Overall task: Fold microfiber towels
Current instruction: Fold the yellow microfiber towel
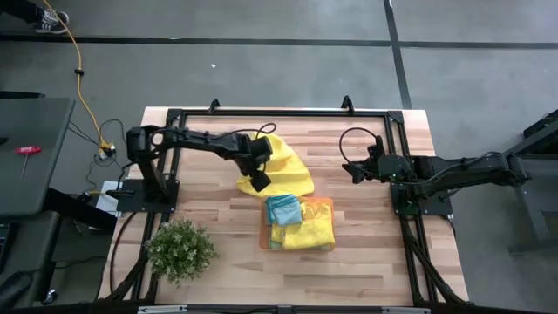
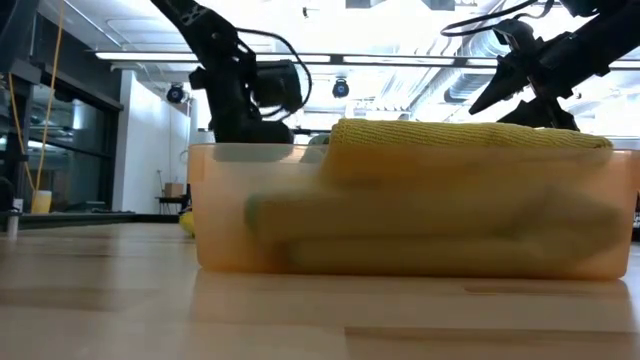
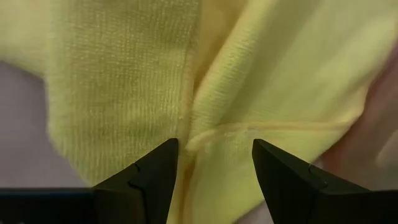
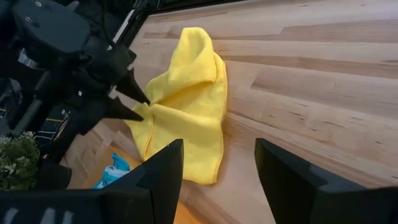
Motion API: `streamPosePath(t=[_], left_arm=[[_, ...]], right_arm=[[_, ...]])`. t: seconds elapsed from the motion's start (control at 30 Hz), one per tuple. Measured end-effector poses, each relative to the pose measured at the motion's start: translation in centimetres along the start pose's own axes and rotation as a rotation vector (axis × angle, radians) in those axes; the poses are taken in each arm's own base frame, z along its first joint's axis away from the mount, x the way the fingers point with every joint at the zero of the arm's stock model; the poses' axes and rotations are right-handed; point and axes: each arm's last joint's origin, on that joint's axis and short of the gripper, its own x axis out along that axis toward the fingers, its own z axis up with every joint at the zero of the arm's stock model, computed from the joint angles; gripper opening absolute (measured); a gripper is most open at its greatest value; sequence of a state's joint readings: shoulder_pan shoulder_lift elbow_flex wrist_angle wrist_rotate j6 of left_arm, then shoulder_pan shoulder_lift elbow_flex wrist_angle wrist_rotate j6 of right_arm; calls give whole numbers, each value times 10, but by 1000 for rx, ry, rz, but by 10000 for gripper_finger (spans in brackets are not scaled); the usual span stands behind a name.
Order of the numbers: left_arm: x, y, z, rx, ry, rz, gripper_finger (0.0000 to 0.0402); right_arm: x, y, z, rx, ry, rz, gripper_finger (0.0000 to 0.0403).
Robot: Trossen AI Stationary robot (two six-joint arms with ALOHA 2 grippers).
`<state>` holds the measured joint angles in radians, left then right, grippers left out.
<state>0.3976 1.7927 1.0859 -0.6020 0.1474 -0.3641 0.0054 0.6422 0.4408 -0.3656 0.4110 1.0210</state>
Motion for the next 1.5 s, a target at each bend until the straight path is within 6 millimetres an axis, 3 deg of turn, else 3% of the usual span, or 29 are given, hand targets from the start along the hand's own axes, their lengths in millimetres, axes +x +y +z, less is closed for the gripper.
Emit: streamPosePath(t=[0.17,0.47,0.6,0.8,0.87,1.07,1.5], left_arm=[[12,-5,-4,10,49,-1,197],[8,-9,-5,27,36,9,187],[7,-8,-5,29,25,21,141],[7,-8,-5,41,24,25,26],[7,-8,-4,45,28,27,7],[-10,-14,4,115,72,43,22],[-45,-21,28,269,19,160,1]], right_arm=[[0,0,0,-1,1,-3,188],[0,0,0,-2,1,-3,188],[0,-1,0,-2,-3,-8,188],[0,-1,0,-5,-14,-21,188],[0,-1,0,-5,-17,-23,188],[0,-1,0,-5,-18,-23,188],[0,-1,0,-5,-20,-25,188]])
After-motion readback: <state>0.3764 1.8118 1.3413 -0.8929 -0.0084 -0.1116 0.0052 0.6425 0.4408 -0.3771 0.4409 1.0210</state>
